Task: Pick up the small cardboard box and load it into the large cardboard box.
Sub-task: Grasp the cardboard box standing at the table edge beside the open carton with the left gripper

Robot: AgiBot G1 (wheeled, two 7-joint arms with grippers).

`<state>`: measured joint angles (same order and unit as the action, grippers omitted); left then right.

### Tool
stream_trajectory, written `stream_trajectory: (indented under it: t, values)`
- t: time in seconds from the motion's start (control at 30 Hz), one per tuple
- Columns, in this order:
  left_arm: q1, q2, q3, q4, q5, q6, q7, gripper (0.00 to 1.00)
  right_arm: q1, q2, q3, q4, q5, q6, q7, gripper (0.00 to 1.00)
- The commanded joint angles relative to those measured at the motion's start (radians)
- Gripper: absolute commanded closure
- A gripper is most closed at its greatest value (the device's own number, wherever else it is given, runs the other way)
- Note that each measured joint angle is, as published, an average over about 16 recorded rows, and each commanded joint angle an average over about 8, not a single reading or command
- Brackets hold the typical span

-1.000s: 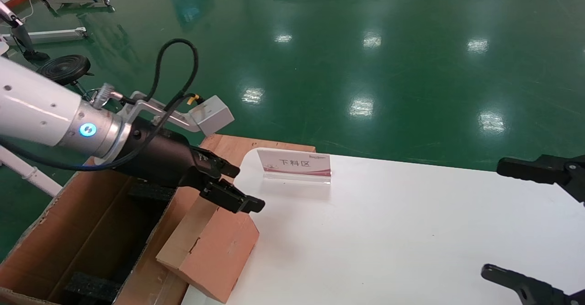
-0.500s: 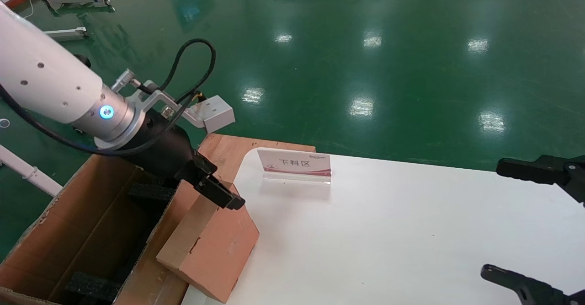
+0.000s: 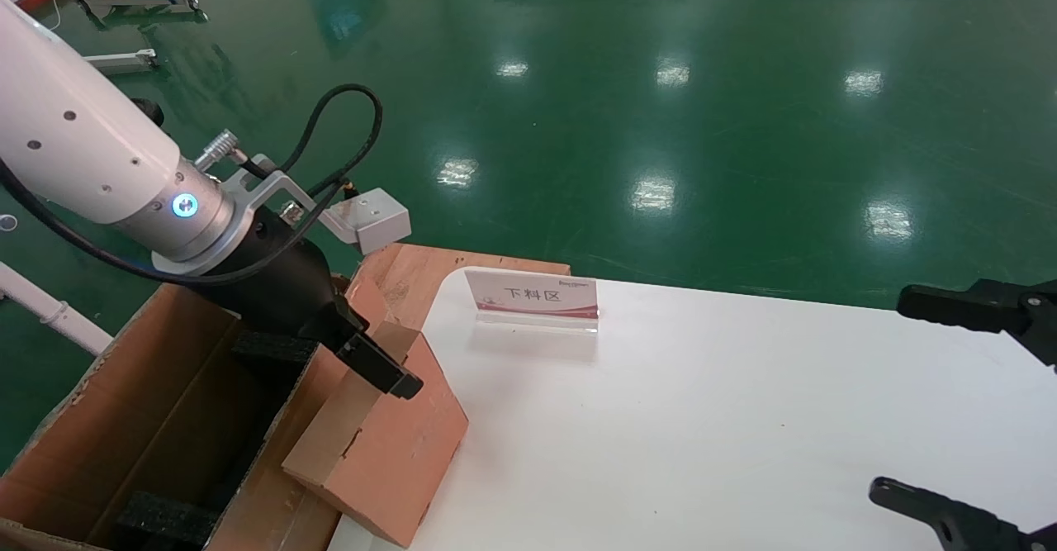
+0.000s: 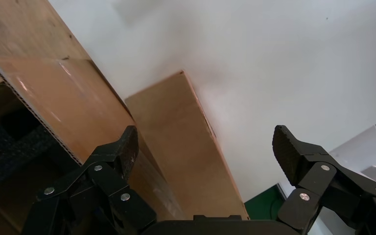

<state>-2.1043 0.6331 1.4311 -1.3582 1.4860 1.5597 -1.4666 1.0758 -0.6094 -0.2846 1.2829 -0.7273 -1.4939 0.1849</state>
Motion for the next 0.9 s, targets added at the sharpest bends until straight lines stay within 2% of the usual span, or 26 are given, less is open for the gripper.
stream_trajectory:
  t: [0.03,0.43,0.9]
  values:
    - [-0.012,0.000,0.025,0.000,-0.010,-0.005,-0.005,0.00,0.000,0.000,0.000,0.000,0.000,0.000,0.000,0.00]
    - [-0.012,-0.005,0.099,0.000,-0.022,-0.030,-0.019,0.00,0.000,0.000,-0.001,0.000,0.001,0.000,0.000,0.00]
    - [0.005,-0.014,0.145,0.001,-0.022,-0.053,-0.031,0.00,0.000,0.001,-0.002,0.000,0.001,0.001,-0.001,0.00]
